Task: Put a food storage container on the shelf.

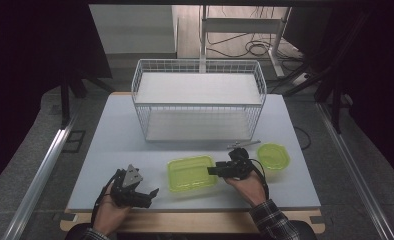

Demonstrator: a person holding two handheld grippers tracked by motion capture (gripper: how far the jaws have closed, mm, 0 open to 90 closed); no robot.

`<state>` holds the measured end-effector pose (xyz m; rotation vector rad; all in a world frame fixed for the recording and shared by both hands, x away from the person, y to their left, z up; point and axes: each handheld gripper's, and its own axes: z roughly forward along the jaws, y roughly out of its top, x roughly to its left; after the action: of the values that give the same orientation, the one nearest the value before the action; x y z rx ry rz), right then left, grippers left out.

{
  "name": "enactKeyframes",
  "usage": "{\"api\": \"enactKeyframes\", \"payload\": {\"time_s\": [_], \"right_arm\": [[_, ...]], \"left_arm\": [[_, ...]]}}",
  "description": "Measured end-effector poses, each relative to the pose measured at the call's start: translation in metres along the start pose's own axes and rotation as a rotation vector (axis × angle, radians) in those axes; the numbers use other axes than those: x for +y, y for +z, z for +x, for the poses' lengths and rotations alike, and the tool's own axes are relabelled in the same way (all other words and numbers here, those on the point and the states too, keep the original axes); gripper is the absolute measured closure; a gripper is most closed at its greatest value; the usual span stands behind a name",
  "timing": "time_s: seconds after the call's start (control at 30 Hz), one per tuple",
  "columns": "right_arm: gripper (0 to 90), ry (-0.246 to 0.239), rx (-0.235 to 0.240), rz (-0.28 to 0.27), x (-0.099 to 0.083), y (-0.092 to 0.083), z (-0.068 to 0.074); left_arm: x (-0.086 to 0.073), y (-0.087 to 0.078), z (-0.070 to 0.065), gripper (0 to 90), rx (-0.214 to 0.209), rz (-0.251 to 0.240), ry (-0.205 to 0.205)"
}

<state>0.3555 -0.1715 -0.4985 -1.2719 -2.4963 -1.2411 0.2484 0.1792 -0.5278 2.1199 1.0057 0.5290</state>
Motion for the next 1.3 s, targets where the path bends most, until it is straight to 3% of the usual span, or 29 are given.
{"api": "enactKeyframes", "payload": {"time_s": [0.3,0.47,0.57,0.7,0.93,1.3], "right_arm": [[66.8,0.163,0.101,0.025,0.004,0.009,-0.017],[76.9,0.276,0.211,0.039,0.003,0.011,-0.026],[79.5,0.276,0.246,0.04,0.004,0.01,-0.025],[79.9,0.236,0.226,0.04,0.006,0.007,-0.019],[79.9,0.252,0.243,-0.007,0.01,-0.004,-0.019],[79.8,0.246,0.23,-0.052,0.022,-0.022,-0.018]], "left_arm": [[0.001,0.001,-0.002,3.5,-0.001,0.008,0.021],[0.001,0.001,-0.002,3.6,0.003,0.009,0.024],[0.001,0.001,-0.002,3.7,0.005,0.008,0.025],[0.001,0.0,0.0,3.7,0.01,0.003,0.019],[-0.001,-0.001,0.004,3.8,0.023,0.006,0.0],[-0.001,-0.001,0.005,3.8,0.028,-0.001,-0.006]]}}
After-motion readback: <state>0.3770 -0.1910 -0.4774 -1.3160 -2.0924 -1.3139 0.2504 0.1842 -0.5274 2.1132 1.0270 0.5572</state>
